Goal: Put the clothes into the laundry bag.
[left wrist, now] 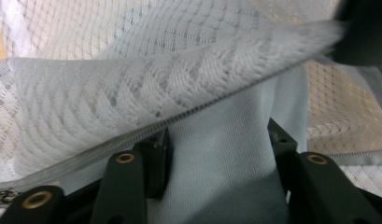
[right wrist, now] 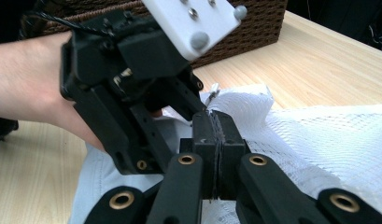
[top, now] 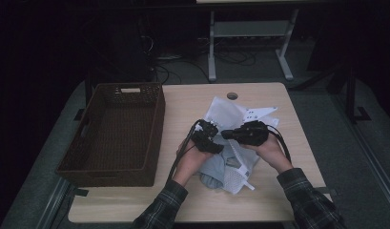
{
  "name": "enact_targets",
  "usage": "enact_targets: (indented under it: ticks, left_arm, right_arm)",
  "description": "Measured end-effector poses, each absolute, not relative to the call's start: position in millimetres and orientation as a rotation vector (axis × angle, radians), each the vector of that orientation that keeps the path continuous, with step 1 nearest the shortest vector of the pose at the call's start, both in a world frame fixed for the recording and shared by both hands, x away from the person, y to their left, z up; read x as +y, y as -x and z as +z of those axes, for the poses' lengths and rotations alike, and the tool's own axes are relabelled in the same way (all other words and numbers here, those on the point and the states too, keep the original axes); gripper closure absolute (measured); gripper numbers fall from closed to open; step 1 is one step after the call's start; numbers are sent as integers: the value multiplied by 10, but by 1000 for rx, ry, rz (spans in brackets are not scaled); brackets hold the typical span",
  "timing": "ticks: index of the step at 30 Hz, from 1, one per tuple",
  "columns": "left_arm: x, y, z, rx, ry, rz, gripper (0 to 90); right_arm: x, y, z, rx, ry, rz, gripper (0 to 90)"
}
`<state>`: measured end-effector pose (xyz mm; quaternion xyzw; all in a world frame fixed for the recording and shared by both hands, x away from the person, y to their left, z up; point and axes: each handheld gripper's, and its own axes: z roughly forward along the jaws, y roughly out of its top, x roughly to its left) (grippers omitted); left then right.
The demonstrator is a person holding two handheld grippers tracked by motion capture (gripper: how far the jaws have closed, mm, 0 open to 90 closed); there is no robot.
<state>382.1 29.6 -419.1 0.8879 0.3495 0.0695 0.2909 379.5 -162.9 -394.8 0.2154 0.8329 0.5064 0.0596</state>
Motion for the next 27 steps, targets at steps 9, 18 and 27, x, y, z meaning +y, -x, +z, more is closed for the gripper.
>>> enact_targets:
  ticks: [9,18,27]
  left_arm:
    - [397,-3739,-4098,899,-2350,204,369]
    - [587,-3579,-3925,869,-2340,212,202]
    - [817,-3381,-4012,855,-2355,243,122]
  right_arm:
    - [-1647,-3800,-3962,2523,-661,1533,890]
    - [-1657,-3811,-3980,2532,-672,1532,890]
    - [-1657,-3813,-3984,2536,-671,1529,889]
